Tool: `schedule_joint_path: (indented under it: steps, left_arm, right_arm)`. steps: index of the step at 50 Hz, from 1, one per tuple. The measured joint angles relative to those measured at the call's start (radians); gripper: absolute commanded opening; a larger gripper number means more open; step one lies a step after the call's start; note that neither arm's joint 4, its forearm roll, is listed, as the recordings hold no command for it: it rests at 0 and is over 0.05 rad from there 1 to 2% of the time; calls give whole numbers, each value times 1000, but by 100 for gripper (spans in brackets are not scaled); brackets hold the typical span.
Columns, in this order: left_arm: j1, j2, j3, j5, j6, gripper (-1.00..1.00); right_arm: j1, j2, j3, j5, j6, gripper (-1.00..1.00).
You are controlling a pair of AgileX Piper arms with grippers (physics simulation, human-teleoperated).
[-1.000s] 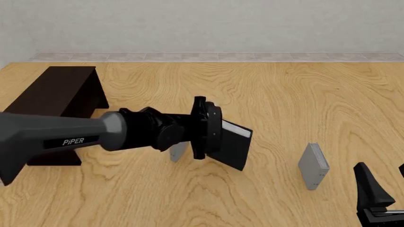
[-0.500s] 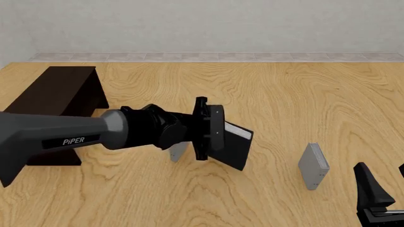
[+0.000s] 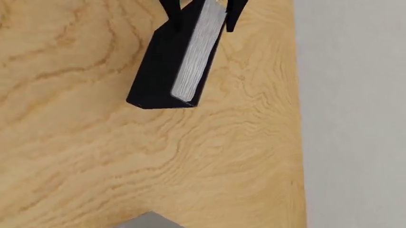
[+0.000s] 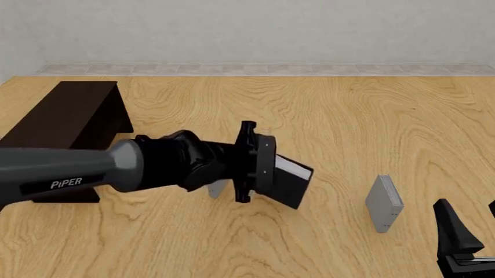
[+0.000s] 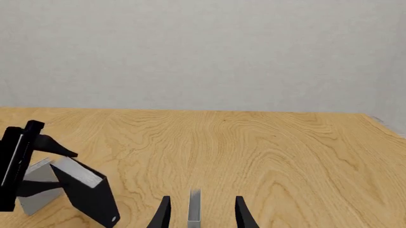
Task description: Pick up the book in the middle and place it on the cabinet shelf.
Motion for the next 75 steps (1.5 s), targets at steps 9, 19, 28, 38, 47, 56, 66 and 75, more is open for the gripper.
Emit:
schedule_joint_path:
  steps: [9,19,28,38,47,56,66,75]
  left_arm:
    - [-43,-60,47,22,-53,-100]
    - [-62,-100,90,30,-63,-100]
    - [-57,-124,140,-11,-15,-100]
    - [-49,-144,189,-55,51,-100]
    - [-48,-184,223,-103,80,-100]
    - [-44,-236,257,-148,100,-100]
    - [-35,-308,324,-221,146,-100]
    - [-31,-389,370,-268,184,-100]
  right_arm:
    - [0,0,0,0,0,100]
    - [0,0,0,0,0,100]
    - [0,0,0,0,0,100]
    - [0,0,0,0,0,100]
    - [0,0,0,0,0,100]
    - [0,0,0,0,0,100]
    - [0,0,0,0,0,100]
    - [0,0,0,0,0,100]
